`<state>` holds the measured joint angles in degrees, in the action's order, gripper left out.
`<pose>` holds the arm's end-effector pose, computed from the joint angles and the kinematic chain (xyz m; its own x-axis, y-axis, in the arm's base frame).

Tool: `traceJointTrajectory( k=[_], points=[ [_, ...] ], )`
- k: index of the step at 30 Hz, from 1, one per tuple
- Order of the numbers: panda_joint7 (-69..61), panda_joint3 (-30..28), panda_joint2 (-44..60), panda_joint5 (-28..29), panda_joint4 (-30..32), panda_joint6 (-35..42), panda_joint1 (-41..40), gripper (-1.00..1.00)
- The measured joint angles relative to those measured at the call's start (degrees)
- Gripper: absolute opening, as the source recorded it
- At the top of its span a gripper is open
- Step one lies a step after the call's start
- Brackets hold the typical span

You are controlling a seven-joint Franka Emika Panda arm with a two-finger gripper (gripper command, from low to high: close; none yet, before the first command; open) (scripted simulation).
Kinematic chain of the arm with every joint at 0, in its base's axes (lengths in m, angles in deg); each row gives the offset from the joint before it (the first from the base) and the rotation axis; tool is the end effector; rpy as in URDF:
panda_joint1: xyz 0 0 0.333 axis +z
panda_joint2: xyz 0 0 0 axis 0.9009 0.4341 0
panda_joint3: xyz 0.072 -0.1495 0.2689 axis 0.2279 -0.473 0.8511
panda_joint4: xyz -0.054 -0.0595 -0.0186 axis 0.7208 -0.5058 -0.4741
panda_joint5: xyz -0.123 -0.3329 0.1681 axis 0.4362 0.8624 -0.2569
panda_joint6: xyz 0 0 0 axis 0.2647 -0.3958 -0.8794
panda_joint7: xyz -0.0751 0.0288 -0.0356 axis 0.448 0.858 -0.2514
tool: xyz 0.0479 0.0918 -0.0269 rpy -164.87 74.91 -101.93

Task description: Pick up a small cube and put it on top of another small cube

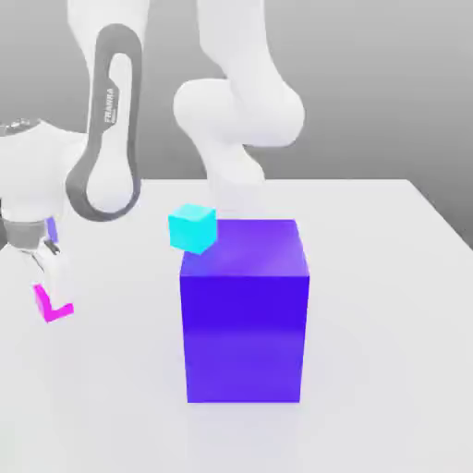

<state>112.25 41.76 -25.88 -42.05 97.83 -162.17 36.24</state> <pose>0.2453 -0.3164 0.1958 -0.1609 -0.9870 0.0057 -0.9870 0.1609 0.0023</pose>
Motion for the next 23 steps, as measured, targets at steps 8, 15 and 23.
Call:
traceJointTrajectory(
  k=[8,15,23],
  points=[
    [13.21,2.47,6.96,-1.17,-16.20,9.51,4.55,-1.00],
    [23.98,4.35,13.63,-3.79,-30.78,17.93,8.65,-1.00],
    [24.44,7.11,21.94,-7.66,-34.87,14.05,7.84,1.00]
  ],
)
